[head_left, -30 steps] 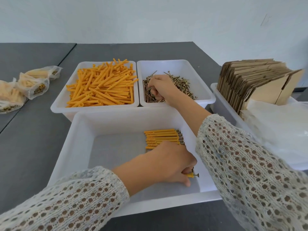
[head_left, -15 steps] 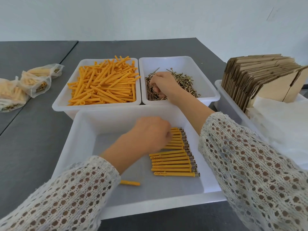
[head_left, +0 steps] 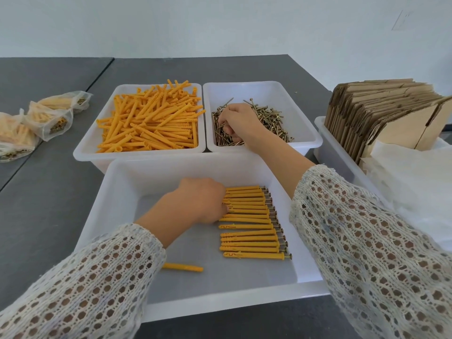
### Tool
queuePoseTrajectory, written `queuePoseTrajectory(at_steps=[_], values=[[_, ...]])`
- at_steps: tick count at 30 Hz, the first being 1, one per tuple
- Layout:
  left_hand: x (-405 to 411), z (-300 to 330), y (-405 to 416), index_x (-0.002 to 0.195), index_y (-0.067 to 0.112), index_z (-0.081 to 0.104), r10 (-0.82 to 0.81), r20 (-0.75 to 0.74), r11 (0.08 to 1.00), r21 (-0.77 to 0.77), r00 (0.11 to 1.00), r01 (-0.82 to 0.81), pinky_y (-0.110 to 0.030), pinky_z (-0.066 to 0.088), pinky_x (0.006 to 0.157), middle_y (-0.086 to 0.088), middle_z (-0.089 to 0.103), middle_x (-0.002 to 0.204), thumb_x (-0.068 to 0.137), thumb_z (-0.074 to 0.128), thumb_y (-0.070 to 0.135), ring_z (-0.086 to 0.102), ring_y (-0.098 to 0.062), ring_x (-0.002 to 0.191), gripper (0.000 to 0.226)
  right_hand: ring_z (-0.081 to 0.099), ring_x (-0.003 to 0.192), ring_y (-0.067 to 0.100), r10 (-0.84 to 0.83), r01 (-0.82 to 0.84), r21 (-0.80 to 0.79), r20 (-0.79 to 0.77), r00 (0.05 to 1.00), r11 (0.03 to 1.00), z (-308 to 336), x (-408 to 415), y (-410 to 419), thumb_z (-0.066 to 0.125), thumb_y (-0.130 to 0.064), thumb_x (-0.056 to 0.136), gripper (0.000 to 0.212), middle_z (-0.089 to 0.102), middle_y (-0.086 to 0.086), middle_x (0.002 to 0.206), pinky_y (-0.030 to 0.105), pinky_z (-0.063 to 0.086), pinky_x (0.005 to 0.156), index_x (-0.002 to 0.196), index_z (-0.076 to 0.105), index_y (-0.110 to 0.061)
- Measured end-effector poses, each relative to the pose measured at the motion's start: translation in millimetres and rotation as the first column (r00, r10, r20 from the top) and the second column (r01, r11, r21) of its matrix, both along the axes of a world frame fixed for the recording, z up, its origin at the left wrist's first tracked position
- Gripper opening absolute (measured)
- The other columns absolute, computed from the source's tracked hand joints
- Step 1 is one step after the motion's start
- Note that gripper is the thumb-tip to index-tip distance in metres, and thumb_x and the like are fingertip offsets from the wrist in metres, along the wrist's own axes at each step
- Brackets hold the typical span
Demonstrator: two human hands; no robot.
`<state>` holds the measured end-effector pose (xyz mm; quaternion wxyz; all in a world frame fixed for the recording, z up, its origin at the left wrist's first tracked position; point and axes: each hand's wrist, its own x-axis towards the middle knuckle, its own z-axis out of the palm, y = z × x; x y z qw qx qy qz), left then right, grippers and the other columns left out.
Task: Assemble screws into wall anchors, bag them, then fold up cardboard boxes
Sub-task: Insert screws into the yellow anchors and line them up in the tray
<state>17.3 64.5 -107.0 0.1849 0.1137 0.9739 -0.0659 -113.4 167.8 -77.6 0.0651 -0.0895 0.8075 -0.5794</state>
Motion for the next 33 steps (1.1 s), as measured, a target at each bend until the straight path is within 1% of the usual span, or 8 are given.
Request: queuePoseTrajectory(at_steps=[6, 19, 22, 24, 27, 29, 31, 33], values=[[2.2, 3.2, 3.4, 0.067, 0.022, 0.039, 0.003, -0.004, 1.0, -0.027, 1.0, -0.003, -0.032, 0.038, 0.063, 0.004, 0.044, 0.072, 0.101, 0.044, 0.05, 0.039, -0.012, 0.062, 0.044, 0.035, 0.037, 0.008, -0.013, 0.012, -0.002, -0.008, 1.0, 1.0, 0.3, -0.5, 0.4, 0.046, -0.004, 0.09, 0.02, 0.048, 0.001, 0.053, 0.019, 0.031, 0.037, 0.073, 0.055, -0.011], [6.8, 2.0, 7.4, 0.071, 0.021, 0.043, -0.023, 0.029, 0.998, -0.056, 0.999, 0.025, -0.03, 0.034, 0.056, 0.004, 0.047, 0.076, 0.099, 0.041, 0.058, 0.047, -0.017, 0.07, 0.047, 0.036, 0.038, 0.008, -0.029, 0.029, 0.018, -0.022, 0.999, 0.999, 0.8, 0.1, 0.0, 0.047, -0.004, 0.09, 0.017, 0.049, 0.003, 0.055, 0.018, 0.03, 0.038, 0.077, 0.057, -0.009], [8.5, 9.4, 8.2, 0.069, 0.021, 0.041, -0.046, -0.077, 0.996, -0.078, 0.996, 0.04, -0.028, 0.03, 0.053, 0.004, 0.045, 0.073, 0.099, 0.042, 0.059, 0.043, -0.014, 0.063, 0.048, 0.036, 0.036, 0.007, -0.036, 0.036, 0.012, -0.019, 0.999, 0.999, 0.3, -0.9, -0.4, 0.048, -0.003, 0.09, 0.018, 0.05, 0.003, 0.054, 0.018, 0.03, 0.037, 0.076, 0.058, -0.009], [9.5, 13.6, 12.2, 0.071, 0.021, 0.047, -0.115, -0.181, 0.992, 0.022, 0.977, 0.121, -0.029, 0.031, 0.052, 0.004, 0.05, 0.073, 0.096, 0.041, 0.064, 0.047, -0.014, 0.064, 0.05, 0.035, 0.035, 0.007, -0.042, 0.042, 0.012, -0.019, 0.999, 0.999, 0.2, -1.1, -0.7, 0.048, -0.003, 0.09, 0.018, 0.05, 0.003, 0.053, 0.017, 0.03, 0.037, 0.076, 0.058, -0.009], [20.3, 5.9, 25.2, 0.098, 0.019, 0.052, -0.291, -0.323, 0.913, 0.187, 0.901, 0.362, -0.034, 0.042, 0.069, 0.005, 0.053, 0.097, 0.09, 0.037, 0.074, 0.047, -0.015, 0.09, 0.058, 0.034, 0.035, 0.008, -0.046, 0.047, 0.018, -0.02, 0.999, 0.999, -0.4, -1.1, -1.7, 0.047, -0.004, 0.091, 0.019, 0.049, 0.002, 0.052, 0.017, 0.029, 0.037, 0.076, 0.059, -0.009], [32.0, -10.7, 34.4, 0.129, 0.017, 0.041, -0.341, -0.339, 0.907, 0.127, 0.877, 0.402, -0.039, 0.04, 0.09, -0.002, 0.042, 0.129, 0.088, 0.03, 0.079, 0.038, -0.022, 0.114, 0.075, 0.033, 0.036, 0.008, -0.045, 0.045, 0.016, -0.017, 0.999, 0.999, -0.7, -1.2, -2.0, 0.047, -0.004, 0.091, 0.018, 0.048, 0.002, 0.052, 0.017, 0.028, 0.037, 0.077, 0.058, -0.009], [42.9, -26.1, 40.3, 0.156, 0.015, 0.007, -0.285, -0.158, 0.941, 0.14, 0.945, 0.307, -0.054, 0.02, 0.114, -0.007, 0.005, 0.162, 0.086, 0.025, 0.081, 0.006, -0.029, 0.148, 0.097, 0.032, 0.035, 0.008, -0.045, 0.045, 0.004, -0.01, 0.999, 0.999, -0.8, -1.6, -1.3, 0.047, -0.003, 0.09, 0.016, 0.048, 0.003, 0.052, 0.017, 0.027, 0.037, 0.078, 0.058, -0.008], [48.4, -36.3, 43.5, 0.153, 0.018, -0.026, -0.246, 0.013, 0.953, 0.188, 0.969, 0.239, -0.067, -0.006, 0.115, -0.004, -0.032, 0.16, 0.083, 0.025, 0.084, -0.031, -0.029, 0.147, 0.109, 0.031, 0.035, 0.008, -0.04, 0.04, -0.011, -0.001, 0.999, 0.999, -1.2, -2.4, -0.6, 0.047, -0.003, 0.089, 0.014, 0.047, 0.003, 0.053, 0.017, 0.026, 0.037, 0.08, 0.057, -0.007]])
